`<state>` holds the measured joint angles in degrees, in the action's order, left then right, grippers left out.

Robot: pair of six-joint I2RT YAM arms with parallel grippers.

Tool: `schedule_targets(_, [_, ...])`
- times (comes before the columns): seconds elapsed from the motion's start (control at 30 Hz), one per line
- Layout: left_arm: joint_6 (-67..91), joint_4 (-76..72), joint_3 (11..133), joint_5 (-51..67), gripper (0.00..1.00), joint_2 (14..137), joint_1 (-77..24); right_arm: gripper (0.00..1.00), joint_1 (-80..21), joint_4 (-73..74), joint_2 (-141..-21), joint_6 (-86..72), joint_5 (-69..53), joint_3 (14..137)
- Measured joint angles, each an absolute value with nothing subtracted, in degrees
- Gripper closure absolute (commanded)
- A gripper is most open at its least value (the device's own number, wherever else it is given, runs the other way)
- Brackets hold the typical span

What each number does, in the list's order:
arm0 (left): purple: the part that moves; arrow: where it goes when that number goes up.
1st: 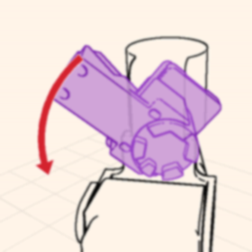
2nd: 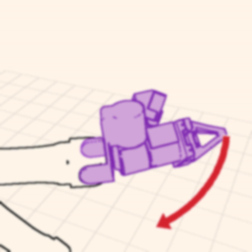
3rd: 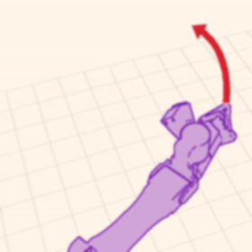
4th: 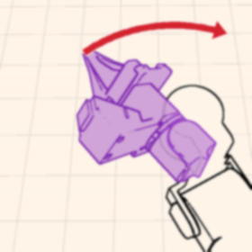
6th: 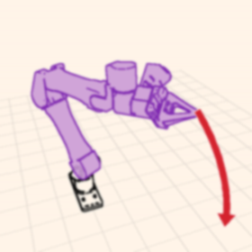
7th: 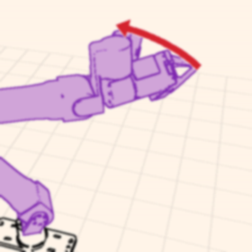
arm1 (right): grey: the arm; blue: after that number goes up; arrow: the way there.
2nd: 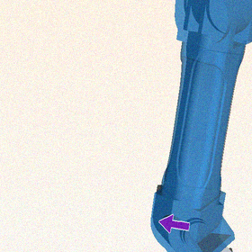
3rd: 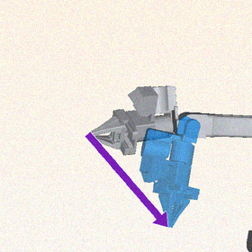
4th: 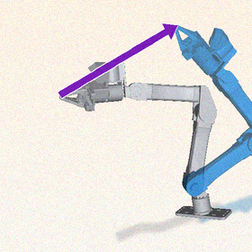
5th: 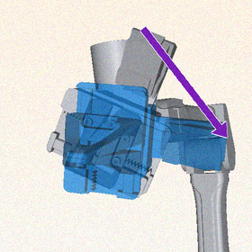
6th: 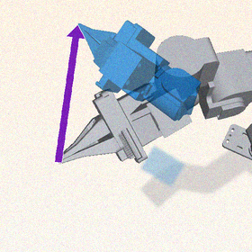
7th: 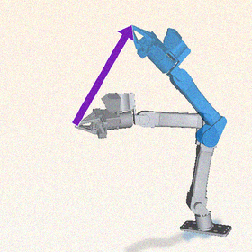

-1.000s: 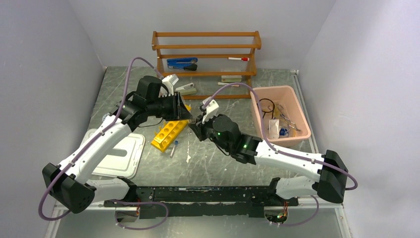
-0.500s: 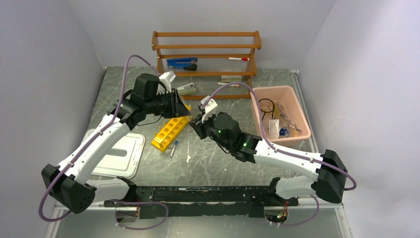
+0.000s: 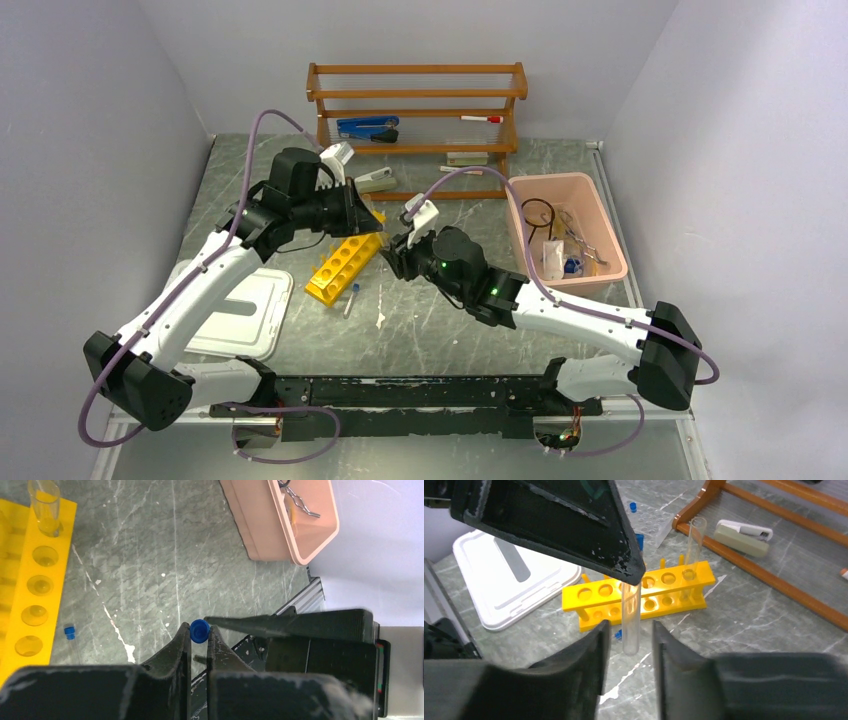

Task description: Organize the chemistry lab equipment

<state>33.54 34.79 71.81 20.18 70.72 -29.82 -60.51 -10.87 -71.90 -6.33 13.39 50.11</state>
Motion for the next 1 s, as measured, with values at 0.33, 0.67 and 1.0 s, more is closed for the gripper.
schedule_targets(0.33, [26.0, 36.5, 71.8, 2.8, 0.95, 68.1, -29.7, 0.34, -58.4, -9.6, -72.2, -12.0, 13.1, 50.1])
schedule_targets(0.67, [13.8, 24.5, 58.6, -27.0, 0.95, 58.8, -29.2, 0.36, -57.1, -10.1, -72.2, -16.3, 11.9, 48.1])
schedule_targets(1.0, [14.4, 6.1, 48.8, -32.8, 0.95, 69.6, -19.5, 0.38, -49.8, -14.0, -73.2, -18.3, 7.9, 45.1])
